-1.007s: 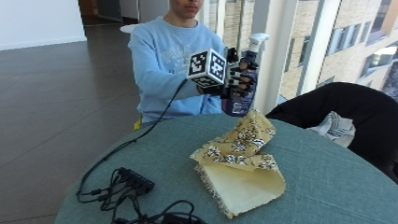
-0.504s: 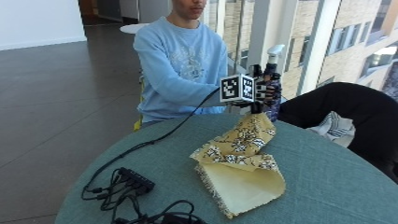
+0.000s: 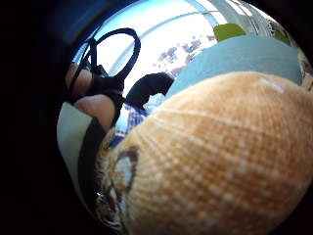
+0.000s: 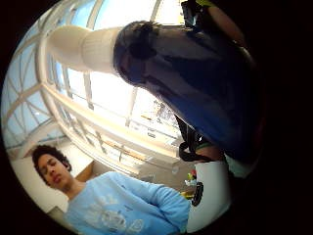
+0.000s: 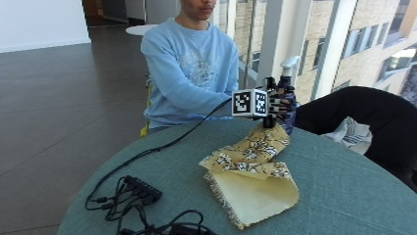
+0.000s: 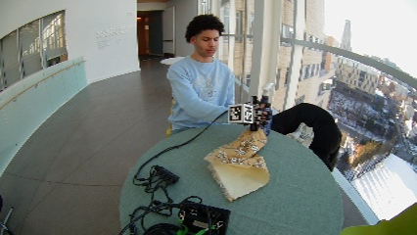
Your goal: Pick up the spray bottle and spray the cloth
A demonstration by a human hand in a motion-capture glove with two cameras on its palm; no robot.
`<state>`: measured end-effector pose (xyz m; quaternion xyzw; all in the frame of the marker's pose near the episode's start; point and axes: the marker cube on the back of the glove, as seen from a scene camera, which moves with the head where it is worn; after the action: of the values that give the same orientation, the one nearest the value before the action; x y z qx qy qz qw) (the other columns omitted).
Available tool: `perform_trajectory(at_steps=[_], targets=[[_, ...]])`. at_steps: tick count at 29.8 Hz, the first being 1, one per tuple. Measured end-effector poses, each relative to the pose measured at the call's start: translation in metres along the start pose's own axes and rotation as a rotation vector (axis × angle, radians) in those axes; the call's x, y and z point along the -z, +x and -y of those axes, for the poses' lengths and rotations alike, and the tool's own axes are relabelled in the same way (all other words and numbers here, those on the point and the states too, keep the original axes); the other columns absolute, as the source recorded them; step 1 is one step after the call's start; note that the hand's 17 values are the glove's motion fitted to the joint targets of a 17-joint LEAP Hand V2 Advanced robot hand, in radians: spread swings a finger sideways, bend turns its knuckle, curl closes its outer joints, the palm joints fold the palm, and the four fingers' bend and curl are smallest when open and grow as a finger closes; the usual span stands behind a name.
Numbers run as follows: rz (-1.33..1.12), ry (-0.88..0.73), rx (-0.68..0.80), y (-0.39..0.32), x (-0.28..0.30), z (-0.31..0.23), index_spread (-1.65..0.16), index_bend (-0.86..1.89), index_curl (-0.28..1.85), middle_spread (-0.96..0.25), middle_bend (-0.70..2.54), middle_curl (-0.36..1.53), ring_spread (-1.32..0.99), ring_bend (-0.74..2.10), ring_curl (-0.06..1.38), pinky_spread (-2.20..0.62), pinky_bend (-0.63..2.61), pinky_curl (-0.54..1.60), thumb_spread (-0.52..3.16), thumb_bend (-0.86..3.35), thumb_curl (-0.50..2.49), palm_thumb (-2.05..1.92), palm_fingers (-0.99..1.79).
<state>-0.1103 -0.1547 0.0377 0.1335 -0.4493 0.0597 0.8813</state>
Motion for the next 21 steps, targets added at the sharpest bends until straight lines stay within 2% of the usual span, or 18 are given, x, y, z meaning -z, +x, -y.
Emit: perform_trajectory(at_steps=[6,12,21], targets=[[0.027,-0.049,-0.030,0.002,-0.002,-0.002,-0.38,0.06,0.14,-0.12,0.32,0.44,-0.09,0.56,0.38,0.08,0.37,0.35,0.80,-0.03,0.54,0.97,0.86],[0.018,-0.049,-0.021,-0.005,0.007,-0.009,-0.40,0.05,0.13,-0.10,0.32,0.44,-0.09,0.53,0.39,0.11,0.38,0.37,0.85,-0.03,0.53,0.94,0.69],[-0.169,-0.078,0.022,-0.028,0.075,-0.039,-0.40,0.11,0.14,-0.09,0.30,0.43,-0.07,0.48,0.36,0.13,0.39,0.36,0.92,-0.04,0.51,0.88,0.67]])
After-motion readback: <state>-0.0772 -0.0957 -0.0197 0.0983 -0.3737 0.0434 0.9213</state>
